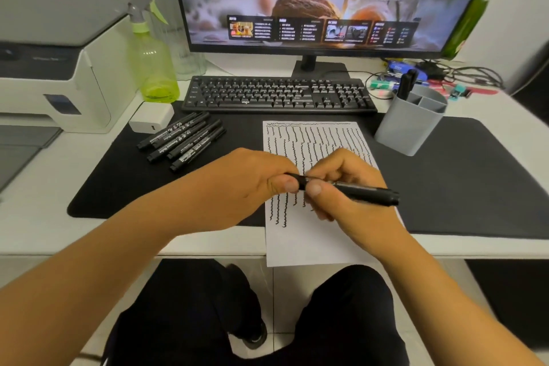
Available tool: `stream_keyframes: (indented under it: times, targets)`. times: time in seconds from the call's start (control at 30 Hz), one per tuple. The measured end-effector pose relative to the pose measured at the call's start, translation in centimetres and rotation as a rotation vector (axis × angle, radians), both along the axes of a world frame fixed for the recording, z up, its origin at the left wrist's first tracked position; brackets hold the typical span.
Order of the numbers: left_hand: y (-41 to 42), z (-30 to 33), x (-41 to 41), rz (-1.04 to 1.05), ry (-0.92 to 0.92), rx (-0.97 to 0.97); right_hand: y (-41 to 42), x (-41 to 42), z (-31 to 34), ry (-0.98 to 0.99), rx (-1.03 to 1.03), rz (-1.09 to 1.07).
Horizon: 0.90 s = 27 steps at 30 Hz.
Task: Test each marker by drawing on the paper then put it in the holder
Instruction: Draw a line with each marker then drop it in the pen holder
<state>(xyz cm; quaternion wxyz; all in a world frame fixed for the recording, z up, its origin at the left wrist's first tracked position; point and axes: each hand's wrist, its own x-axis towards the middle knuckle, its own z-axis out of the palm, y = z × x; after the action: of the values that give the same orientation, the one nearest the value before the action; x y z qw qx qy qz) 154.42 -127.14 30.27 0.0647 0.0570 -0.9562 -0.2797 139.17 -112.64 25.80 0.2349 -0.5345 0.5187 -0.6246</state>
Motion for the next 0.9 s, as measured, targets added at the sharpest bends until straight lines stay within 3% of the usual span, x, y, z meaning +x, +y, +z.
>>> stream_keyframes:
  times: [0.1, 0.17, 0.27, 0.4, 0.53, 0.7, 0.9]
  targets:
    - [-1.5, 1.3, 0.3, 0.081, -0.012, -0.119, 0.7, -1.7, 0.2, 0.02, 0.108, -0.09]
    - [-2.2, 2.0, 0.3, 0.079, -0.014, -0.197, 0.9, -2.0, 0.8, 0.242, 0.186, -0.208]
    - [-1.7, 2.5, -0.3, 0.008, 0.086, -0.265, 1.1, -1.8, 1.9, 0.58, 0.294, -0.215]
    - [-0.6, 2.5, -1.0, -0.069, 0.23, -0.331, 1.0, -0.9, 2.7, 0.78, 0.285, -0.207]
    - [-0.2, 2.7, -0.9, -0.005, 0.289, -0.246, 1.8, -1.8, 3.6, 0.721, 0.261, -0.18]
    - [-3.7, 1.1, 0.7, 0.364, 0.159, -0.222, 3.2, -8.3, 7.0, 0.405, 0.1, -0.696]
    - [-9.0, -3.8, 2.0, 0.777, -0.063, -0.37, 1.4, -15.3, 8.2, 0.389, 0.199, -0.976]
